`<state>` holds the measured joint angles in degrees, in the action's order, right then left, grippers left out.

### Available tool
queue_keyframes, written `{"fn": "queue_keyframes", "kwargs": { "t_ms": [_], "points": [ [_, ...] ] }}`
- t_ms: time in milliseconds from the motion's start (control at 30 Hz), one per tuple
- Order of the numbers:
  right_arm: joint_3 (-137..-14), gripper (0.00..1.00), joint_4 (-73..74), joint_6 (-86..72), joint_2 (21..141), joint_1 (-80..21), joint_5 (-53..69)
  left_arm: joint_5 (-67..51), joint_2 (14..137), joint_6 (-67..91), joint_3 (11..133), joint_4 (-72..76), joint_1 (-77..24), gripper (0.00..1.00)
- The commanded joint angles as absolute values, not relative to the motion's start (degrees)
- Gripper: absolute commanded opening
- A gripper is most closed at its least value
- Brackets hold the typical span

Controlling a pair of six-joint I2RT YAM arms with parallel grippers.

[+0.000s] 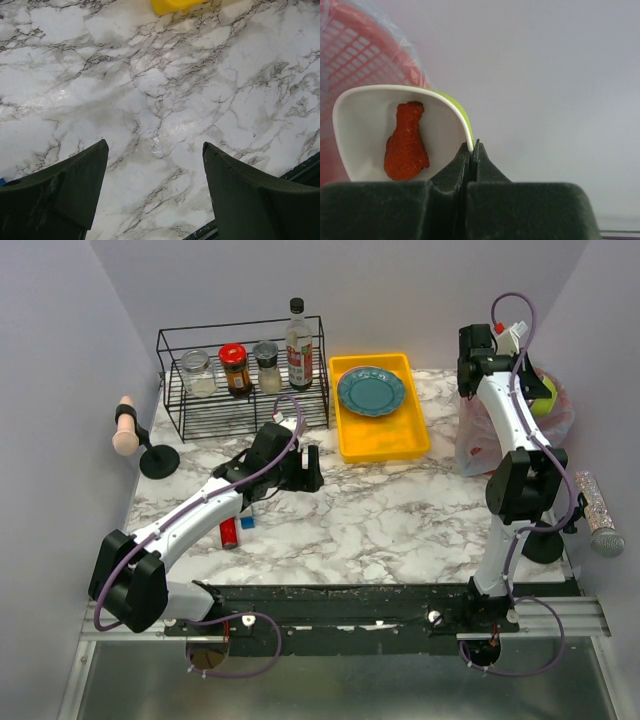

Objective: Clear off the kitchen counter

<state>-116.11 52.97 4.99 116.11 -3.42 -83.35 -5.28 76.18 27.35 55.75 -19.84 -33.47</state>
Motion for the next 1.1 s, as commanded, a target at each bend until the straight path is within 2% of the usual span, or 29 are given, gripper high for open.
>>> {"fn": "queue_keyframes", "kwargs": {
  "t_ms": [0,133,567,667,900,1067],
  "points": [
    [-113.3,0.01,44.7,17.6,116.0,-3.7,-92.3,-7.3,74.9,28.0,54.9,-19.3,-33.3,0.87],
    [-111.5,0.01,41.1,22.1,115.8,-3.7,-91.7,-7.1,74.5,27.8,55.1,-19.7,-33.3,0.87],
    [-115.2,0.01,37.3,20.5,114.0,-3.7,-88.6,-7.8,74.9,28.4,54.3,-18.5,-33.3,0.87],
    [-112.8,0.01,31.6,21.2,111.6,-3.7,-86.0,-7.9,75.1,28.4,54.3,-18.4,-33.3,0.87],
    [-109.4,0.01,20.1,18.5,103.5,-3.4,-88.2,-8.2,75.2,28.4,54.4,-18.2,-33.4,0.87],
    [-103.7,0.01,9.6,20.9,94.5,-5.4,-80.4,-7.2,74.4,28.6,54.1,-17.5,-33.3,0.87]
  ]
}}
